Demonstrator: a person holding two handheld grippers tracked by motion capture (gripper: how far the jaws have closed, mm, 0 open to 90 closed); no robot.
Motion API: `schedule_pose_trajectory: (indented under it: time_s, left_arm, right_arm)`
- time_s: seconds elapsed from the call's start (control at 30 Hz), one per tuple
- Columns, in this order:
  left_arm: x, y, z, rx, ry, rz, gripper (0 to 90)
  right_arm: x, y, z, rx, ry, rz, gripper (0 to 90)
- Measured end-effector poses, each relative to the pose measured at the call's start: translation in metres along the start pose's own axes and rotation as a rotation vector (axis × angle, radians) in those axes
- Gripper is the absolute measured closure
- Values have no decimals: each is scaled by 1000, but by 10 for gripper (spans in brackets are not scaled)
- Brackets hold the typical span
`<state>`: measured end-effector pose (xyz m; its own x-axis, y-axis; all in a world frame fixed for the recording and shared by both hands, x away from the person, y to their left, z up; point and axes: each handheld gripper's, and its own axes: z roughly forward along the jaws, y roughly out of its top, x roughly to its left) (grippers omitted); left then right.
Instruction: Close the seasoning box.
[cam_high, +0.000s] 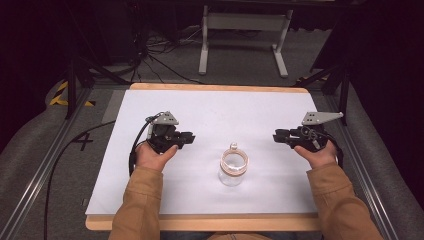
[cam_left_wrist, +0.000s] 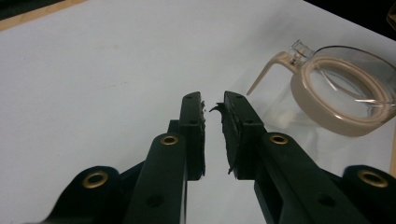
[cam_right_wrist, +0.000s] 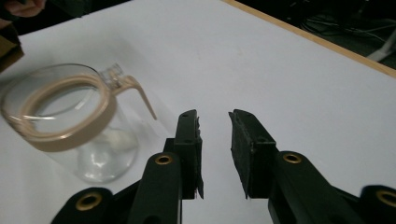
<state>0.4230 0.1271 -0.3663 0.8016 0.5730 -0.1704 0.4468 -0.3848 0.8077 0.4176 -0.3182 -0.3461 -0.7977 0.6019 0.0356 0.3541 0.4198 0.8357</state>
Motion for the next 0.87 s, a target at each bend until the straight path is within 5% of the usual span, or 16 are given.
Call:
schedule_pose_trajectory:
  time_s: [0.4,0.7,0.87]
  left_arm:
    - [17,-17,14,33,17,-10,750]
    - [22,-26,26,70,24,-30,722]
    - [23,-26,27,58,25,-24,691]
  right_arm:
    - [-28,-32,18,85,-26,41,651]
    - [-46,-61,35,118,-60,97,598]
    - [-45,-63,37,102,-60,103,588]
